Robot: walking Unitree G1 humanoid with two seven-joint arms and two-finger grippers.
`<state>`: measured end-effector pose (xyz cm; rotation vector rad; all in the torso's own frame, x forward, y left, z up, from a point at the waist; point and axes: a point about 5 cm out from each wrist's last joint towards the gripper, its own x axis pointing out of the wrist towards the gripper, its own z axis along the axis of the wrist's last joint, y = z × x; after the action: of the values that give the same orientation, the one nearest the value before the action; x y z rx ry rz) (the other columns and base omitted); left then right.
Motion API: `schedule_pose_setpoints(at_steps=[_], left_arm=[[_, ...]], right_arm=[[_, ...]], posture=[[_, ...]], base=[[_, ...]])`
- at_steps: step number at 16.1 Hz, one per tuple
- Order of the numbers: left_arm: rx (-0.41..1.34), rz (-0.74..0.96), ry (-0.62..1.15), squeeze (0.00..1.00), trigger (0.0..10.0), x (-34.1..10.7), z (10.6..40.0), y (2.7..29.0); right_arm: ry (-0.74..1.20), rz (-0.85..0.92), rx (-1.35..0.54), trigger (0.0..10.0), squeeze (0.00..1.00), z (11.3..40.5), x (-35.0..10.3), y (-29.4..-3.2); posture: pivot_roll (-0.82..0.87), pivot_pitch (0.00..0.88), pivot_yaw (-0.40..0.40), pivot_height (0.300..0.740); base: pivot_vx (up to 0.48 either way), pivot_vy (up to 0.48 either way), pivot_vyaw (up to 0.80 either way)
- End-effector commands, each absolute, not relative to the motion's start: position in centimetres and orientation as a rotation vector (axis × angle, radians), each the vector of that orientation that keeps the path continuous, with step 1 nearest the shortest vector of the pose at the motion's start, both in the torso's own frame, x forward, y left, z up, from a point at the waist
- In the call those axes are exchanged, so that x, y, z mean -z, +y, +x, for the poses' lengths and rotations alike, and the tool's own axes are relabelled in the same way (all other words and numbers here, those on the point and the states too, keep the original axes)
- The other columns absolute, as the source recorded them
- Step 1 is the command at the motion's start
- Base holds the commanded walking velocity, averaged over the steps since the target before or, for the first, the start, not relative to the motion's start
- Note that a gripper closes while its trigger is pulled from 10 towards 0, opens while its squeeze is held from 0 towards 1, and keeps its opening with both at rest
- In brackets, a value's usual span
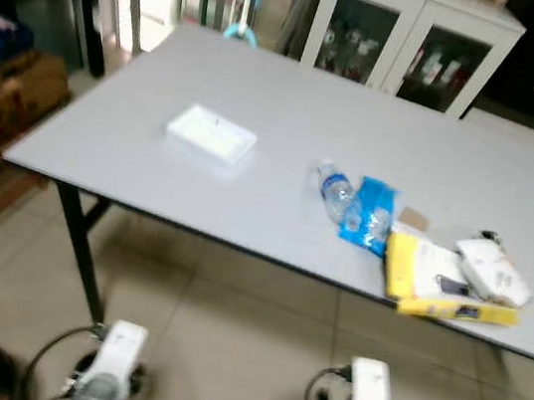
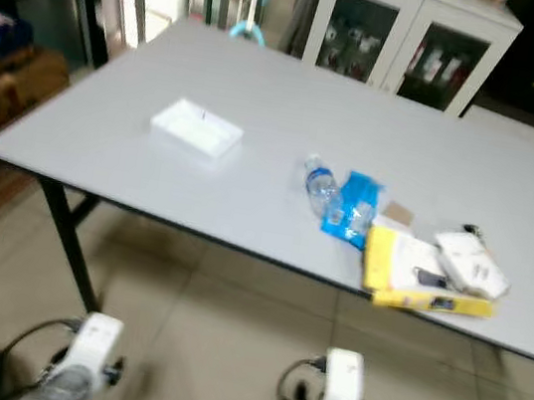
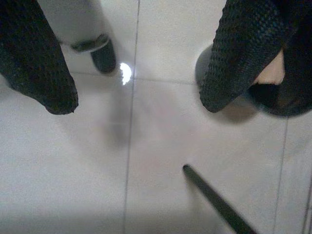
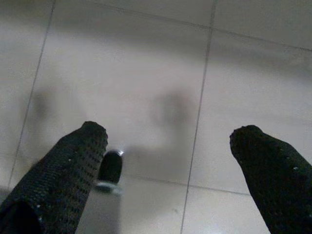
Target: Picking trash to rubbish bin
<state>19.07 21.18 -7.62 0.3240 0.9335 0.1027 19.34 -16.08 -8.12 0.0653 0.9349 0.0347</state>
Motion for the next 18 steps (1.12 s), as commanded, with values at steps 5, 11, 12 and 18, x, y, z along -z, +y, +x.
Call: schedule_pose_setpoints(at_steps=[5,11,12,18], left_arm=[[-0.09,0.322,0.927,0.0,10.0,7.65,19.19,20.63],[-0.084,0.314,0.931,0.0,10.0,7.69,19.14,20.55],[-0.085,0.314,0.929,0.0,10.0,7.69,19.16,20.53],[-0.065,0.319,0.926,0.0,10.0,7.68,19.24,20.35]], right_arm=[[0.921,0.043,-0.025,10.0,0.0,19.7,7.86,-16.98],[0.92,0.043,-0.027,10.0,0.0,19.75,7.83,-16.95],[0.92,0.044,-0.027,10.0,0.0,19.75,7.83,-16.95],[0.922,0.045,-0.027,10.0,0.0,19.64,7.89,-16.93]], posture=[[0.03,0.024,-0.108,0.74],[0.02,0.024,-0.107,0.74],[0.02,0.024,-0.107,0.74],[0.02,0.029,-0.107,0.74]], base=[[0.0,-0.4,0.0],[0.0,-0.313,0.0],[0.0,0.0,0.0],[0.0,0.0,0.0]])
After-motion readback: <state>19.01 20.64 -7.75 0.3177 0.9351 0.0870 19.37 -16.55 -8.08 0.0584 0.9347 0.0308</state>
